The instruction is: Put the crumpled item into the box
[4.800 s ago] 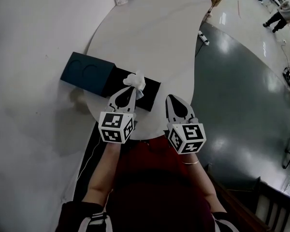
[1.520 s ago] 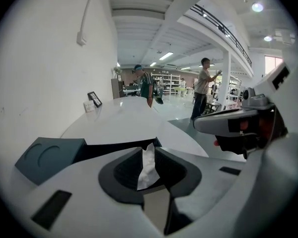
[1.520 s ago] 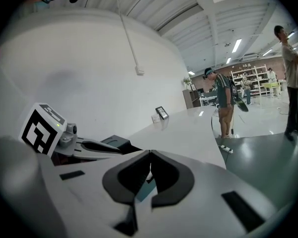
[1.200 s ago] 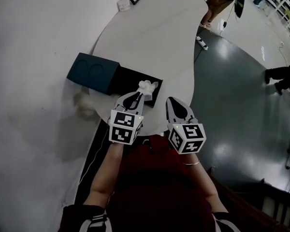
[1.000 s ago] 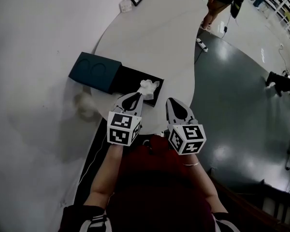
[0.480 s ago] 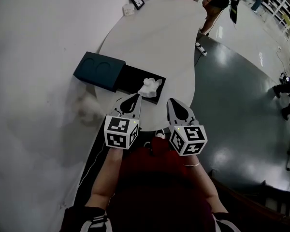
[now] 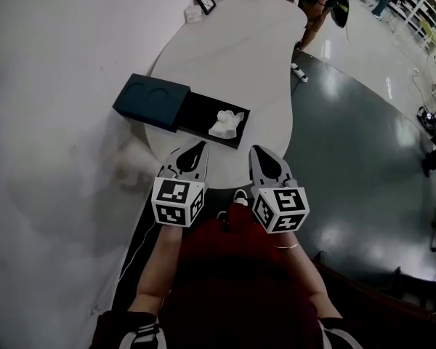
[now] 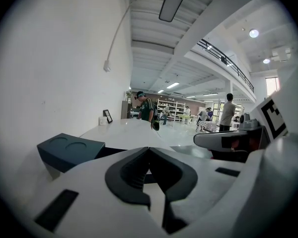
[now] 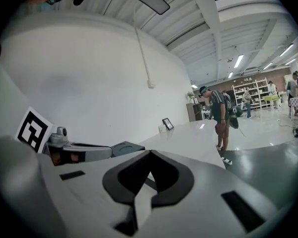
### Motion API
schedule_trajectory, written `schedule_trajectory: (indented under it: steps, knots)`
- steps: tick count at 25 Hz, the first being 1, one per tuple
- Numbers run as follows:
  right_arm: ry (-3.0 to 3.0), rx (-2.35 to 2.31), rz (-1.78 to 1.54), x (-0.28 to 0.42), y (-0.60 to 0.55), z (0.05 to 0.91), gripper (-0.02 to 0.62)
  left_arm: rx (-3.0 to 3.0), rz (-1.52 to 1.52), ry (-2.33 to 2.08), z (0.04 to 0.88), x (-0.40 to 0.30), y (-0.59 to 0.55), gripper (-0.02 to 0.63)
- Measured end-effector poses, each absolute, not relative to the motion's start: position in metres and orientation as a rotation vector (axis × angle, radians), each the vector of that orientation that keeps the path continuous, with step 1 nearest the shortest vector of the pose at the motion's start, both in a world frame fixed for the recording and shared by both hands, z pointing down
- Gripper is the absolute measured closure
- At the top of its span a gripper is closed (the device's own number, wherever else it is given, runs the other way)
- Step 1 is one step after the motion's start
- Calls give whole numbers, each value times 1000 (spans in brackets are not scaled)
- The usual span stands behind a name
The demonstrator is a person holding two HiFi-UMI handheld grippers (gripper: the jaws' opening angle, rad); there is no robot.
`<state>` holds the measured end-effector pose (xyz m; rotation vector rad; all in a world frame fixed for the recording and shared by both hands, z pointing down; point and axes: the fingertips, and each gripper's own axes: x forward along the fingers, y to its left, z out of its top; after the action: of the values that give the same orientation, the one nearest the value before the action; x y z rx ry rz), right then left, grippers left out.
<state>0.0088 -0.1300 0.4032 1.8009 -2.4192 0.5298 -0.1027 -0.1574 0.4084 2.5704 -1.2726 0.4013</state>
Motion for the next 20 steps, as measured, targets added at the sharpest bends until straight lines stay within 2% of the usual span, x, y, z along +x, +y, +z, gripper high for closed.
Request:
schedule_trajectory:
  steps: [20]
  knots:
    - [-2415,1805,452,1,-105,397,581,2587,244,-1319,392,-119,-133,583]
